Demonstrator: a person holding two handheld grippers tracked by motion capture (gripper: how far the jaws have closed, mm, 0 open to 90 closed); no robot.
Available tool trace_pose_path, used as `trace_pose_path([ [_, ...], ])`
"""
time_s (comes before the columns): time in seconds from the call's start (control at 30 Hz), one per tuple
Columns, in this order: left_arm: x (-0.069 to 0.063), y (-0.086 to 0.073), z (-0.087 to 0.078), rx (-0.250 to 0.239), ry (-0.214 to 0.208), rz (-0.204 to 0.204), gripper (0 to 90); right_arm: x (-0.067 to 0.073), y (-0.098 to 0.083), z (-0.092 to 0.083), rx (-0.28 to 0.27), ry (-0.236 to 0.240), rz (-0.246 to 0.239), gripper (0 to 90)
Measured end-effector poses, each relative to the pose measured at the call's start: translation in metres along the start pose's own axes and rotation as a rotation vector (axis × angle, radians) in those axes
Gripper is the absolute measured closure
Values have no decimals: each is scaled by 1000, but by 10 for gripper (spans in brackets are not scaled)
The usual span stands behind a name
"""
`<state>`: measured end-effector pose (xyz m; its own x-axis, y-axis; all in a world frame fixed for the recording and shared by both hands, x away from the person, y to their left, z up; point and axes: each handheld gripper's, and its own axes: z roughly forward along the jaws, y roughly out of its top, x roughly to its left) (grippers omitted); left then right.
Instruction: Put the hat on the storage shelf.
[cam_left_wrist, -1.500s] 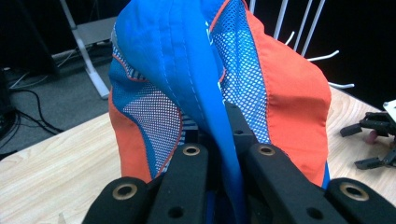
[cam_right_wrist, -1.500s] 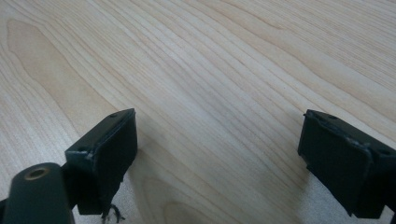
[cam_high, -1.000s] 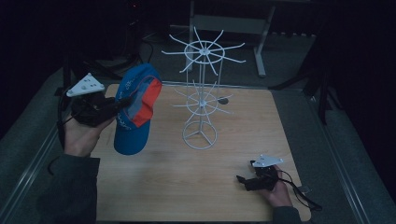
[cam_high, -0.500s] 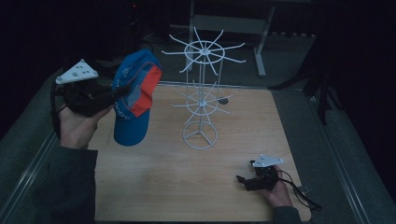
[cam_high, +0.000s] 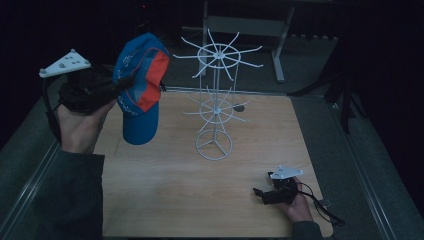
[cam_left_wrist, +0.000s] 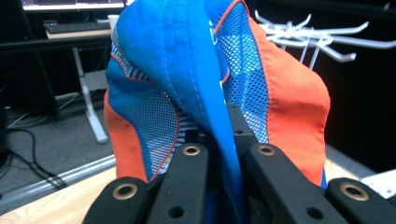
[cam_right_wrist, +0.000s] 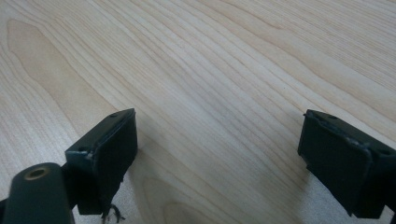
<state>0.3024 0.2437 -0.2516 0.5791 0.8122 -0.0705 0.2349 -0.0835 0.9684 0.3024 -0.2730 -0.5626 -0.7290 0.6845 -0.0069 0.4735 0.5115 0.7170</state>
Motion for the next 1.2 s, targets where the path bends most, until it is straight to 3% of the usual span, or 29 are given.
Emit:
trace_pose_path([
  [0.13,1,0,-2,-23,-16,-20,893,0,0,0,-1,-1,-1,117],
  [0.33,-2,0,-1,-48,-56,-15,893,0,0,0,0,0,-1,117],
  [0.6,-13,-3,1,-60,-130,33,892,0,0,0,-1,0,0,117],
  [0.63,-16,-6,2,-53,-162,50,892,0,0,0,0,0,0,117],
  [0.73,-20,-14,3,-14,-176,95,891,0,0,0,0,0,0,117],
  [0.83,-17,-22,4,16,-197,97,888,0,0,0,0,-1,0,117],
  [0.97,-15,-32,8,89,-210,123,866,0,0,0,0,0,-2,117],
  [1.2,-13,-38,16,137,-179,112,672,0,0,0,0,0,-4,117],
])
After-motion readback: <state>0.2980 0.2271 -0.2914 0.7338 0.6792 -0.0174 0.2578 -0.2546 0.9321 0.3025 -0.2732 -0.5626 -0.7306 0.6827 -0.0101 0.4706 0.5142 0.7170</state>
